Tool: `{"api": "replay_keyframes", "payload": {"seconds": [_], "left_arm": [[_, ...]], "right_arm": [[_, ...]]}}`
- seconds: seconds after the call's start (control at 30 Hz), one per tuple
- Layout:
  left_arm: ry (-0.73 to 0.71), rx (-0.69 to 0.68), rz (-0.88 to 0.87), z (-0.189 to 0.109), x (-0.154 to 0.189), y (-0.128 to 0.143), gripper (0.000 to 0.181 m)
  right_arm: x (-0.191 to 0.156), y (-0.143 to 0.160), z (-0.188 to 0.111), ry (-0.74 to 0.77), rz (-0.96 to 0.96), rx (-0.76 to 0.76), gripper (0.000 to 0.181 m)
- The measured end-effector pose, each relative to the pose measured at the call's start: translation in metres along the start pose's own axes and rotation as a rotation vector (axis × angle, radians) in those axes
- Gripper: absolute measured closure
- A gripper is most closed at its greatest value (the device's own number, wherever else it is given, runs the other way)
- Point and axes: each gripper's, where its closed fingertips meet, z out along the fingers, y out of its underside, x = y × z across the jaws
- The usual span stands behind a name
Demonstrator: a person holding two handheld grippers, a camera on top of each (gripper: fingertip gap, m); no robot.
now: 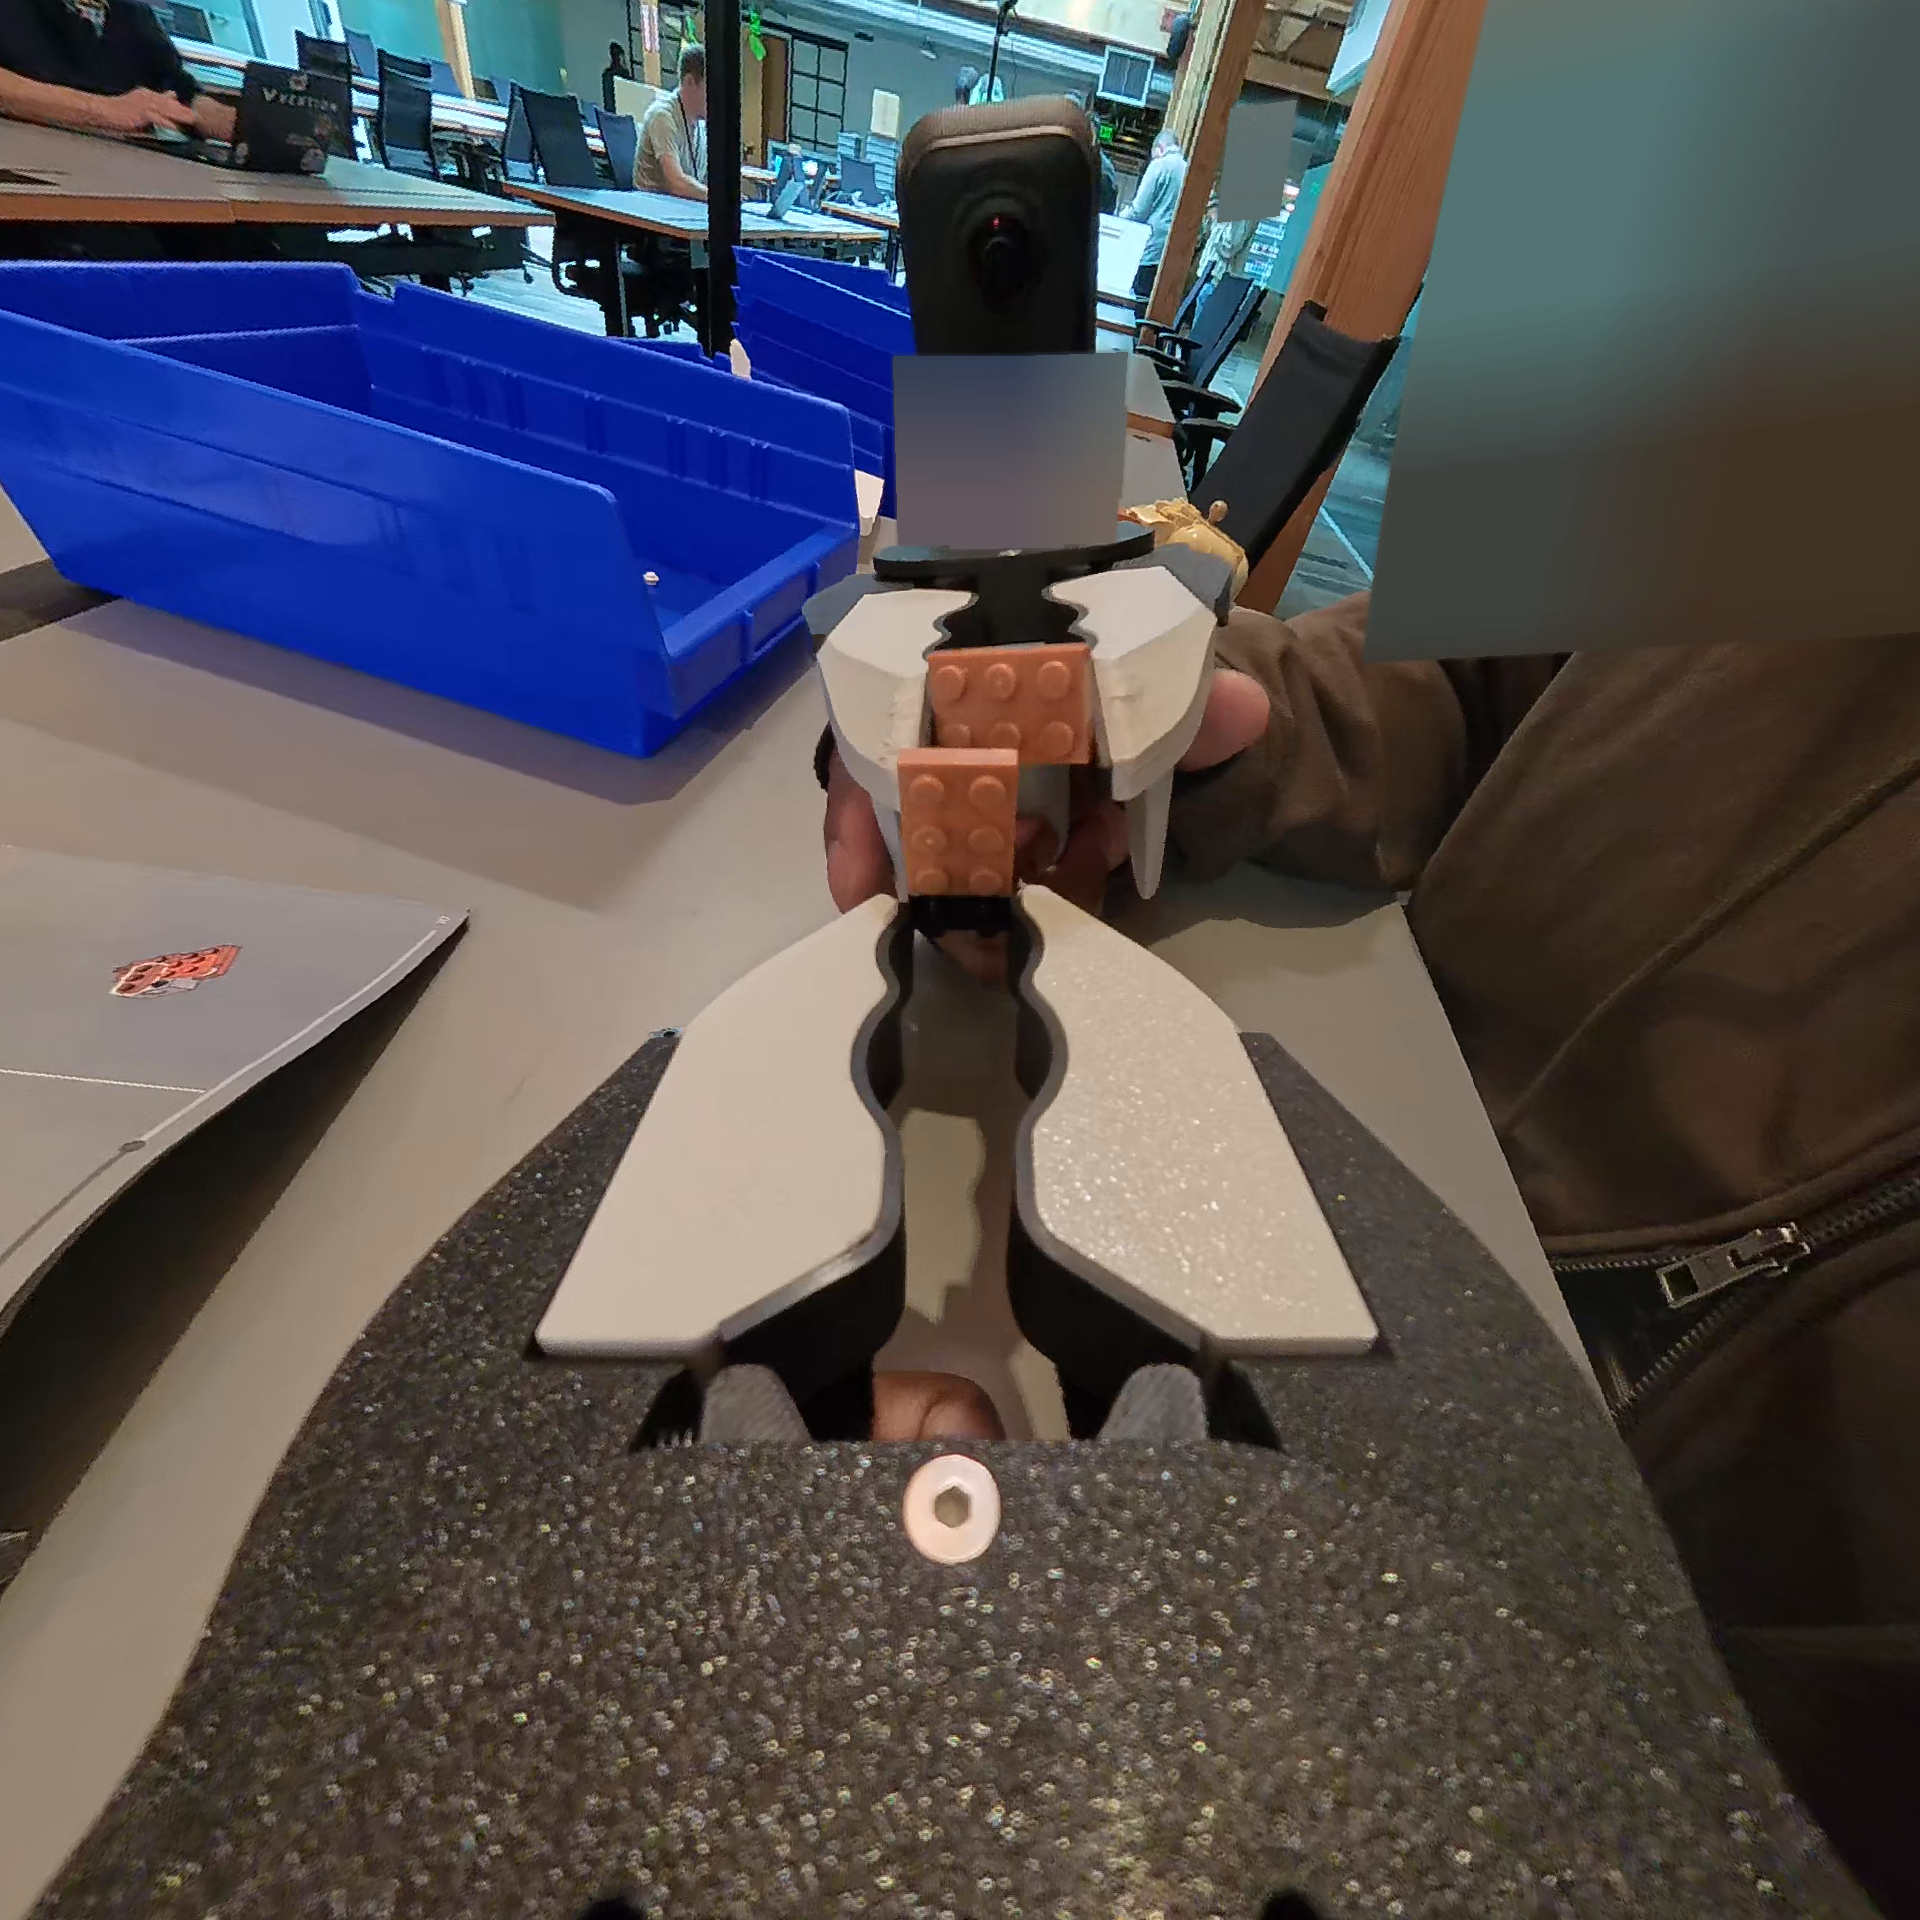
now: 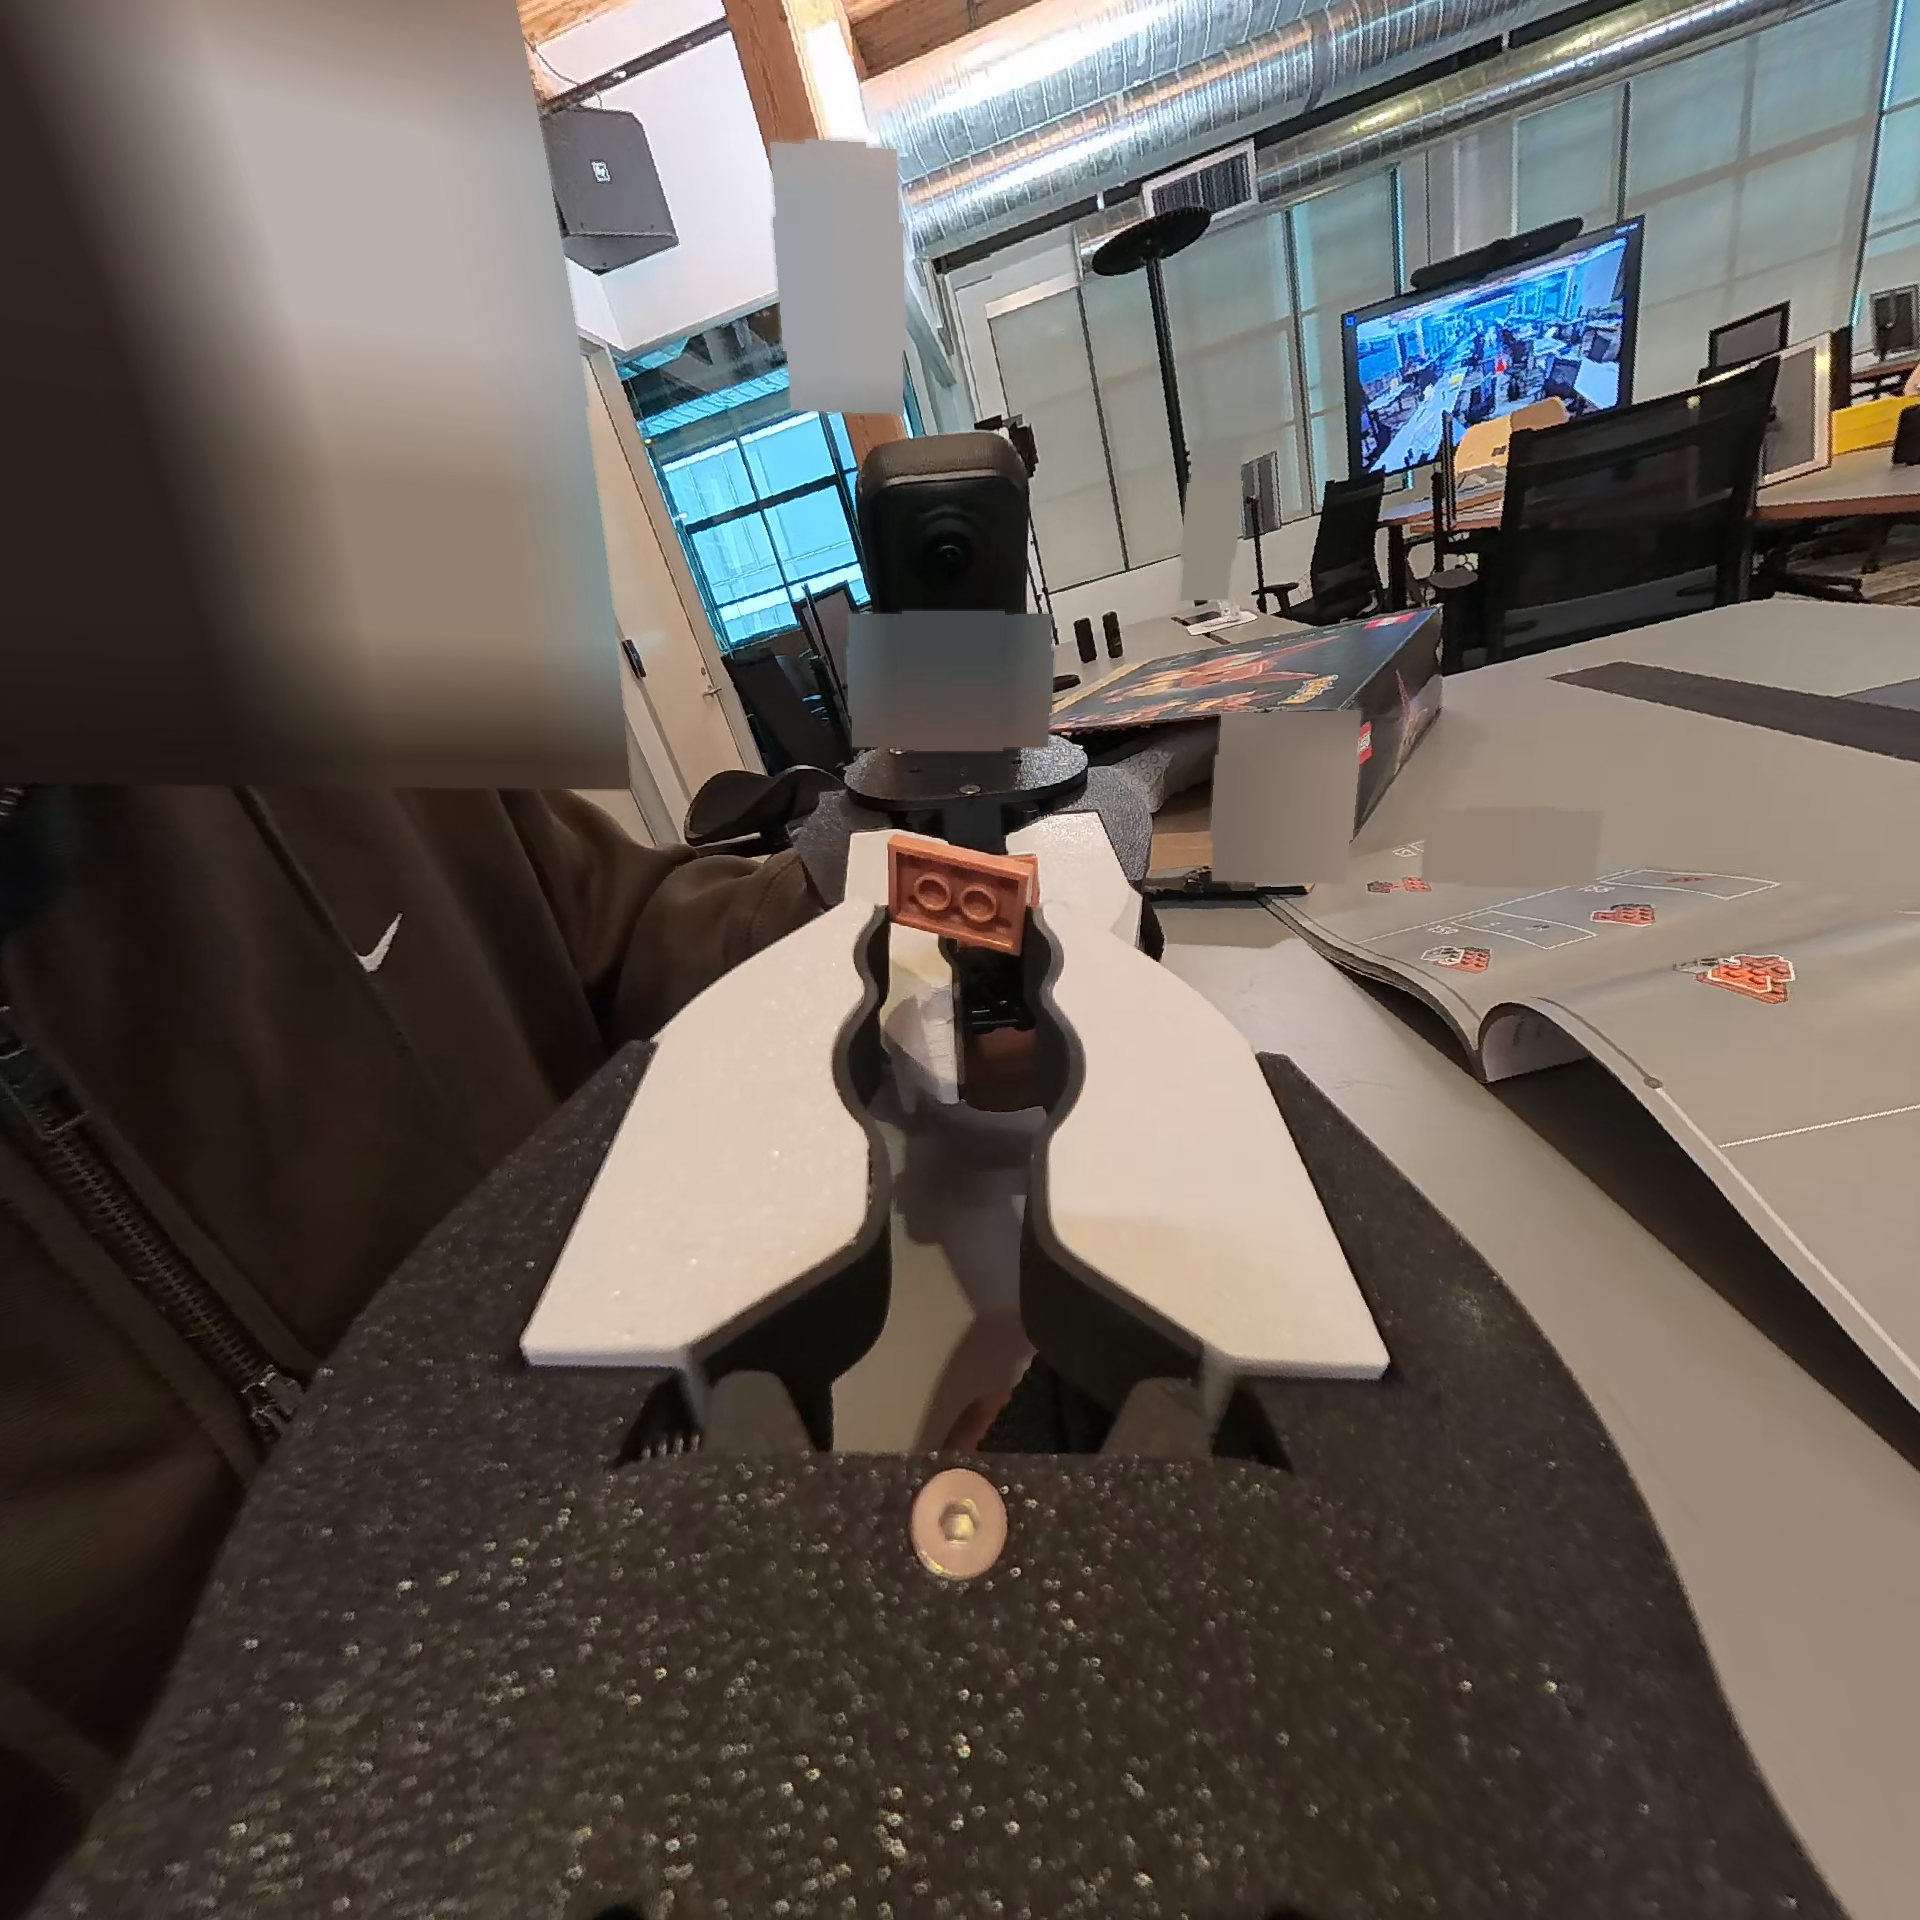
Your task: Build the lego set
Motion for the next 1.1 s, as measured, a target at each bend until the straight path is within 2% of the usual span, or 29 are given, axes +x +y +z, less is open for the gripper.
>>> {"api": "replay_keyframes", "payload": {"seconds": [0.47, 0.9, 1.0, 1.03, 1.1], "left_arm": [[-0.024, 0.004, 0.008, -0.001, -0.004, -0.001, 0.164], [-0.156, -0.015, 0.104, -0.004, -0.018, -0.003, 0.164], [-0.148, -0.111, 0.139, -0.008, -0.019, 0.006, 0.164], [-0.108, -0.196, 0.147, -0.011, -0.015, 0.017, 0.164], [-0.155, -0.340, 0.207, -0.020, -0.022, 0.034, 0.164]], "right_arm": [[0.000, 0.000, 0.000, 0.005, -0.005, -0.001, 0.157], [0.004, -0.001, -0.001, 0.037, -0.024, -0.008, 0.157], [0.004, 0.000, -0.002, 0.038, -0.030, -0.022, 0.157], [0.004, -0.001, -0.004, 0.042, -0.035, -0.027, 0.157], [0.004, 0.000, -0.007, 0.050, -0.040, -0.034, 0.157]]}}
